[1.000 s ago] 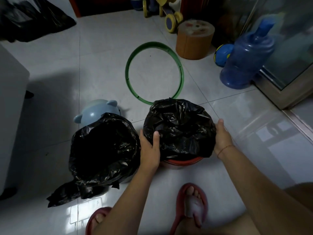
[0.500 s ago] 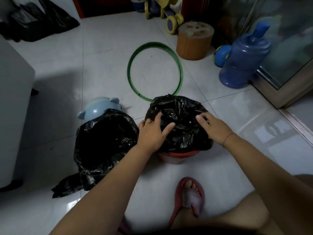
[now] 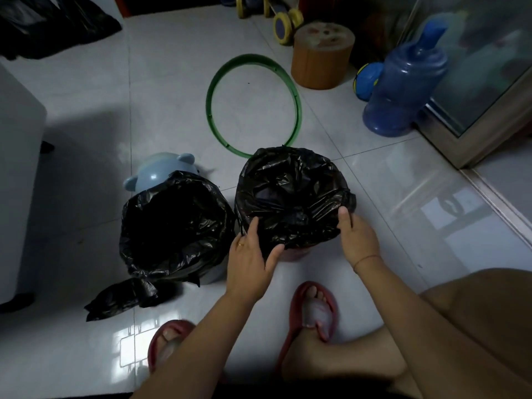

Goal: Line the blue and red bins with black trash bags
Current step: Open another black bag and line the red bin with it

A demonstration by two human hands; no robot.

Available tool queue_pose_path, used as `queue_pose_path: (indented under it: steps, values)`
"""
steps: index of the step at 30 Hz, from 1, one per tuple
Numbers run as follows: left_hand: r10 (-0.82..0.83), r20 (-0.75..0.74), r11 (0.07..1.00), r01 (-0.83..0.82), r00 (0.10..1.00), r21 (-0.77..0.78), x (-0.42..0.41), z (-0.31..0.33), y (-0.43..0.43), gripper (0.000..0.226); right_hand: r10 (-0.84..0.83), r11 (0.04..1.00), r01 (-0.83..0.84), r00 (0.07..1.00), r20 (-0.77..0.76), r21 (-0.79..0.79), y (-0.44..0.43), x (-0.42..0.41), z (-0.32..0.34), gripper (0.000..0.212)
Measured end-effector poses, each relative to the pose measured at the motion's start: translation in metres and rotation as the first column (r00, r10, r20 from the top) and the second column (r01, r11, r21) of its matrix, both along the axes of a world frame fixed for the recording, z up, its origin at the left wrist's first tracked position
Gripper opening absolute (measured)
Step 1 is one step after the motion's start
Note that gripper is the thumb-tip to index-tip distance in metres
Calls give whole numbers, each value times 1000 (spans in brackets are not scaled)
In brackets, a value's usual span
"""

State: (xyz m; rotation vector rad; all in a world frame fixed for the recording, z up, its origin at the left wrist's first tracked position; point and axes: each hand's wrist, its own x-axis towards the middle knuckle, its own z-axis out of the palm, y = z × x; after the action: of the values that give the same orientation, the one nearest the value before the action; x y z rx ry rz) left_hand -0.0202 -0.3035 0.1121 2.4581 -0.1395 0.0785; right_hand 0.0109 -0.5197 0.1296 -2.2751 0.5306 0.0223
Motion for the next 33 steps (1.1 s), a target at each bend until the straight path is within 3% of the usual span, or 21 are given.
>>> queue_pose_path:
  steps: [3,6,9,11,15,19,22,25,28,30,33]
  values:
    - [-39,-22,998,37,999,-59,-6,-4,-3,88,-132,960,152,986,-97,235,3,0,-1,57]
    - [-42,-27,997,40,999,-67,-13,-6,-9,89,-193,981,193,981,19,38,2,-1,2,57]
    - [29,14,996,-28,999,-83,-20,-4,-14,85,24,1000,-19,977,210,-23,7,0,13,41]
    - [31,33,996,-28,999,-84,-25,-3,-16,82,185,982,-188,971,148,7,11,-1,15,41]
    - [-32,29,999,33,999,-34,-32,-4,-19,75,256,965,-255,967,7,-57,12,-8,9,50]
    - [-76,32,996,75,997,50,-33,-8,-23,67,150,989,-150,989,12,-17,15,-10,9,59]
    - [-72,28,996,70,997,47,-32,-11,-25,64,-55,983,43,996,65,180,14,-14,8,61]
    - [-77,5,996,77,997,48,-33,-14,-26,66,-225,879,204,974,-3,430,12,-20,1,63]
    - [-98,-29,993,100,995,68,-33,-20,-26,69,-361,665,372,919,-158,648,11,-18,-1,71]
    - [-102,-33,990,105,994,90,-32,-23,-27,70,-437,546,439,876,-204,714,8,-18,-6,75]
    - [-99,-41,988,103,994,115,-29,-27,-27,72,-453,459,450,860,-234,766,4,-21,-17,77]
